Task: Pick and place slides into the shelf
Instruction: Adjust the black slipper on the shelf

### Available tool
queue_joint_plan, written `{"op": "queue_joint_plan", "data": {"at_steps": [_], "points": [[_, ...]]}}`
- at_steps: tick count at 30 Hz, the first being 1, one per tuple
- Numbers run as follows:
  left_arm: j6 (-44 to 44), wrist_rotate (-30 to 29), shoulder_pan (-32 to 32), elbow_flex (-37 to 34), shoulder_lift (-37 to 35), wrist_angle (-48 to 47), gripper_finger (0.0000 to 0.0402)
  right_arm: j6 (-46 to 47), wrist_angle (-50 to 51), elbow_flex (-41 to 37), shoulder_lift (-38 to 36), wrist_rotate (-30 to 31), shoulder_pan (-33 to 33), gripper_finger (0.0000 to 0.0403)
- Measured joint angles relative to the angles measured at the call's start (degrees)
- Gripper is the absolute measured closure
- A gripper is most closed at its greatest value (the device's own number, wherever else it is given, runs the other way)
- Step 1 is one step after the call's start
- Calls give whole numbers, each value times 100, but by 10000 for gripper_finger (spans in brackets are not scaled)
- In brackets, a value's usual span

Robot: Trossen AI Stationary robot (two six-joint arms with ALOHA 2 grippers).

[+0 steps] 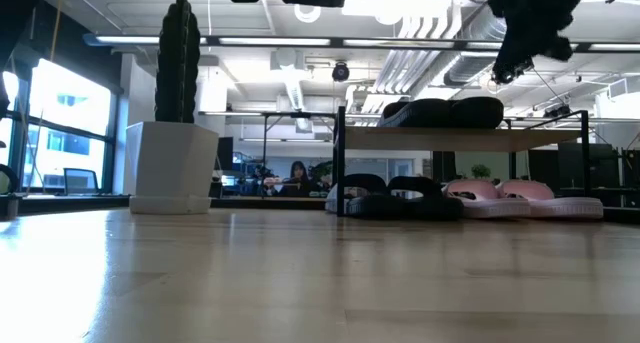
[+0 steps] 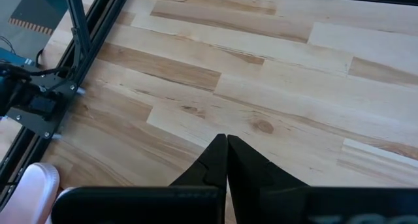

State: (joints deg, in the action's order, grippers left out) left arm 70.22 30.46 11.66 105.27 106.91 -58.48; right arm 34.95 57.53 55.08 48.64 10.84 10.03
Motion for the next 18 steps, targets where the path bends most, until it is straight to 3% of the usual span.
{"op": "queue_joint_plan", "data": {"at_steps": [7, 18], "points": [[0, 0, 1, 0, 0, 0, 401, 634, -770, -890, 18, 402, -524, 402], [0, 0, 0, 0, 0, 0, 401, 766, -810, -987, 13, 1081, -468, 403]]}}
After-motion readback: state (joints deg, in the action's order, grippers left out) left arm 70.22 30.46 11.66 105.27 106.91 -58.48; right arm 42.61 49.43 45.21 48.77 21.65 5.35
